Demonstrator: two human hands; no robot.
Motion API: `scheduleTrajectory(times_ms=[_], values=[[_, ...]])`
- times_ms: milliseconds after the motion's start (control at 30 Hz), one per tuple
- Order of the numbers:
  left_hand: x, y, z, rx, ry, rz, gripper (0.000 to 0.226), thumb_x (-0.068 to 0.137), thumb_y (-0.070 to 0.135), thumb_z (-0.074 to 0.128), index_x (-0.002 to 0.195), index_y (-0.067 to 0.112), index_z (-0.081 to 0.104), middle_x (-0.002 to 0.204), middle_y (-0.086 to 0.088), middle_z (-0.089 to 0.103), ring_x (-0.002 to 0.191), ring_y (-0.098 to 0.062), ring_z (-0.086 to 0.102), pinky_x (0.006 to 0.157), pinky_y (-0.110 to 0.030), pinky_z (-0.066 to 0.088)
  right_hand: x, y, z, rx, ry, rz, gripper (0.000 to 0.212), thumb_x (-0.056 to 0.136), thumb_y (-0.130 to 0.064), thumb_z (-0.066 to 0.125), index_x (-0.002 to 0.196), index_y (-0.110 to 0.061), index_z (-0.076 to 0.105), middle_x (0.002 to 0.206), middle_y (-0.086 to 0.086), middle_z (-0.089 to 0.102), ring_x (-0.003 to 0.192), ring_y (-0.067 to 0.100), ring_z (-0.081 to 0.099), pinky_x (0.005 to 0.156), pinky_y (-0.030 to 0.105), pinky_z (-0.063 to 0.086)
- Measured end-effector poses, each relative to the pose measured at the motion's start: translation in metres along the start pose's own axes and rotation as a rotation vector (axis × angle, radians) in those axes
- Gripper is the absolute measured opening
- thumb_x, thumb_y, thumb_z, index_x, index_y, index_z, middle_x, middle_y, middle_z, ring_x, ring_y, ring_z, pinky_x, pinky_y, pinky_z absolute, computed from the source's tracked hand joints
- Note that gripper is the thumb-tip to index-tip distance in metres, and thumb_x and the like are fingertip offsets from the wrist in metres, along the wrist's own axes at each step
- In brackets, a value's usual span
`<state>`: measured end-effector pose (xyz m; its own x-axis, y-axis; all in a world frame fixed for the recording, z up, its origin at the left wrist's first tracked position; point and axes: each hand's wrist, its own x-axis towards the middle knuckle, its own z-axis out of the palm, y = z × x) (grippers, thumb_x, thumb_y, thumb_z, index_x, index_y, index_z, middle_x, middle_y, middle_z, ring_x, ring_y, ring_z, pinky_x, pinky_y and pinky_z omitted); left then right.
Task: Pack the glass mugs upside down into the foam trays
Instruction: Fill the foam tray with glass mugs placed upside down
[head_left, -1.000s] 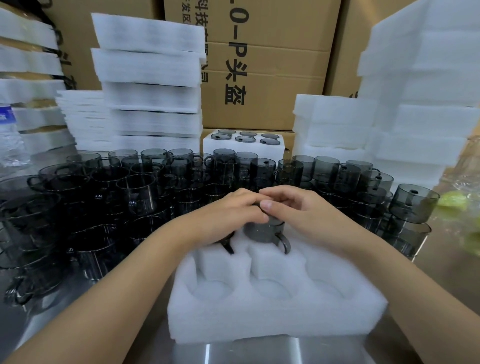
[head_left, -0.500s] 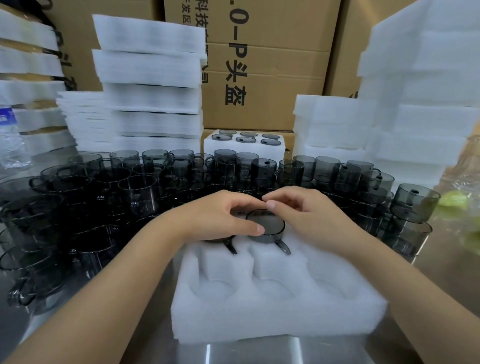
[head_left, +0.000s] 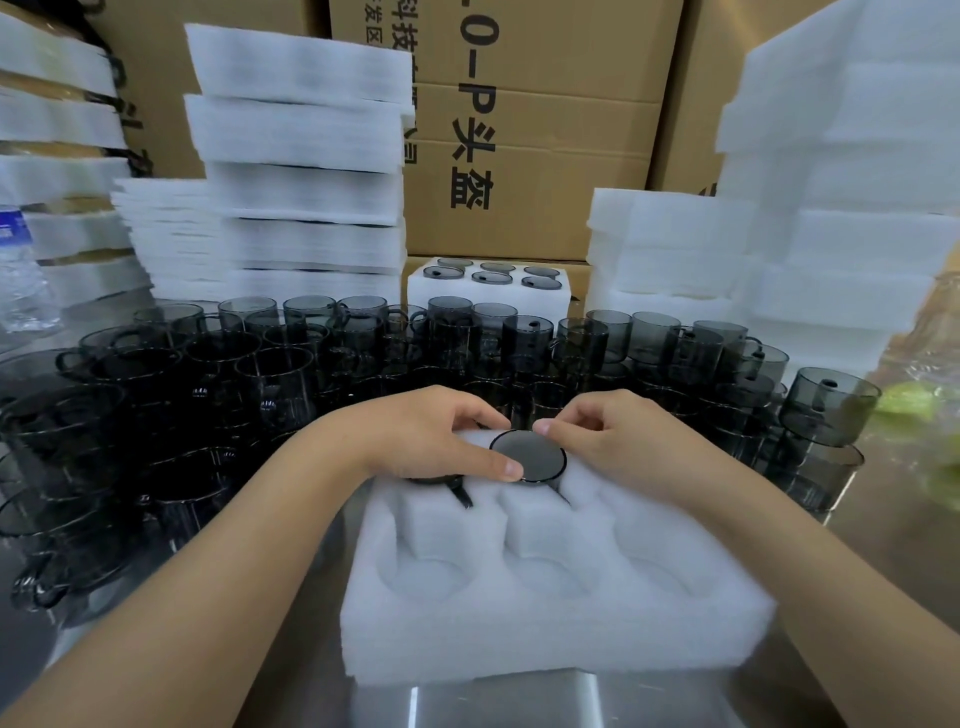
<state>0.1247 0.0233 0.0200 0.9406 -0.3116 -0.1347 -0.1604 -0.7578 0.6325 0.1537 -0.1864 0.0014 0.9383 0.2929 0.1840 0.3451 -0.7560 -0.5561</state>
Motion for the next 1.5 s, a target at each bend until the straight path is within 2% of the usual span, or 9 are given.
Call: scheduleTrajectory(times_ms=[200,400,700,800,933,1033,1167,1333,1500], values=[[0.004,0.004,-0.002,0.018,-0.015,-0.011,0.039,0.071,0.051,0.076,0.105,0.046,0.058,0.115,0.017,0.063,0.107,-0.004,0.060,0.100,-0.033,0.046,0.005,0.000,0.000,0.027,-0.012,0.023,0.034,0.080,-0.057,0.062,0.069,-0.025,0.061,0.043,-0.021,0.049,0.039,-0.003,0.042,0.035,0.010,0.027],[0.003,0.001,-0.001,-0.014,-0.019,0.007,0.043,0.072,0.051,0.076,0.111,0.042,0.062,0.109,0.018,0.066,0.101,-0.004,0.063,0.096,-0.032,0.050,0.004,-0.001,0.001,0.048,-0.019,0.023,0.035,0.081,-0.055,0.063,0.068,-0.024,0.057,0.041,-0.019,0.048,0.036,-0.001,0.041,0.033,0.010,0.025],[0.007,-0.009,0.002,-0.144,-0.016,0.052,0.037,0.069,0.044,0.079,0.103,0.039,0.066,0.096,0.026,0.069,0.087,0.007,0.066,0.069,-0.009,0.051,-0.002,0.000,0.000,-0.040,0.077,-0.061,0.031,0.082,-0.058,0.059,0.072,-0.029,0.064,0.062,-0.016,0.060,0.057,-0.005,0.052,0.047,0.010,0.034],[0.007,-0.010,0.003,-0.144,-0.004,0.063,0.035,0.069,0.044,0.079,0.102,0.039,0.067,0.096,0.027,0.069,0.087,0.009,0.064,0.068,-0.006,0.048,0.000,0.004,-0.023,0.099,0.308,-0.056,0.020,0.084,-0.050,0.060,0.075,-0.032,0.065,0.073,-0.023,0.064,0.073,-0.008,0.056,0.061,0.008,0.039],[0.006,-0.008,0.003,-0.146,-0.010,0.059,0.032,0.072,0.042,0.078,0.102,0.039,0.067,0.097,0.025,0.070,0.088,0.006,0.066,0.075,-0.013,0.050,-0.003,0.024,-0.066,-0.293,0.766,0.146,0.020,0.087,-0.035,0.054,0.098,-0.024,0.067,0.101,0.001,0.065,0.103,0.030,0.053,0.088,0.040,0.038],[0.005,-0.007,0.003,-0.149,-0.011,0.061,0.031,0.073,0.042,0.078,0.102,0.039,0.068,0.097,0.024,0.070,0.089,0.005,0.066,0.078,-0.015,0.051,-0.010,0.042,-0.084,-0.601,0.668,0.441,0.039,0.083,-0.029,0.057,0.119,-0.014,0.057,0.123,0.018,0.052,0.116,0.038,0.041,0.092,0.045,0.032],[0.004,-0.006,0.003,-0.155,-0.006,0.053,0.032,0.071,0.043,0.078,0.101,0.040,0.068,0.096,0.024,0.070,0.089,0.004,0.066,0.082,-0.019,0.052,-0.012,0.053,-0.093,-0.658,0.524,0.625,0.039,0.084,-0.025,0.055,0.120,-0.010,0.051,0.124,0.021,0.050,0.122,0.039,0.038,0.101,0.047,0.027],[0.003,-0.007,0.003,-0.137,-0.007,0.052,0.033,0.072,0.044,0.079,0.102,0.040,0.068,0.099,0.022,0.071,0.092,0.002,0.066,0.090,-0.027,0.052,-0.010,0.062,-0.092,-0.647,0.429,0.683,0.032,0.084,-0.017,0.053,0.115,-0.012,0.048,0.116,0.016,0.060,0.125,0.037,0.040,0.111,0.050,0.017],[0.004,-0.007,0.003,-0.109,-0.003,0.054,0.035,0.071,0.047,0.079,0.103,0.041,0.067,0.100,0.023,0.070,0.093,0.002,0.066,0.094,-0.029,0.051,-0.013,0.054,-0.093,-0.616,0.548,0.575,0.022,0.078,-0.006,0.054,0.098,-0.014,0.057,0.103,0.014,0.062,0.110,0.037,0.048,0.103,0.045,0.028]])
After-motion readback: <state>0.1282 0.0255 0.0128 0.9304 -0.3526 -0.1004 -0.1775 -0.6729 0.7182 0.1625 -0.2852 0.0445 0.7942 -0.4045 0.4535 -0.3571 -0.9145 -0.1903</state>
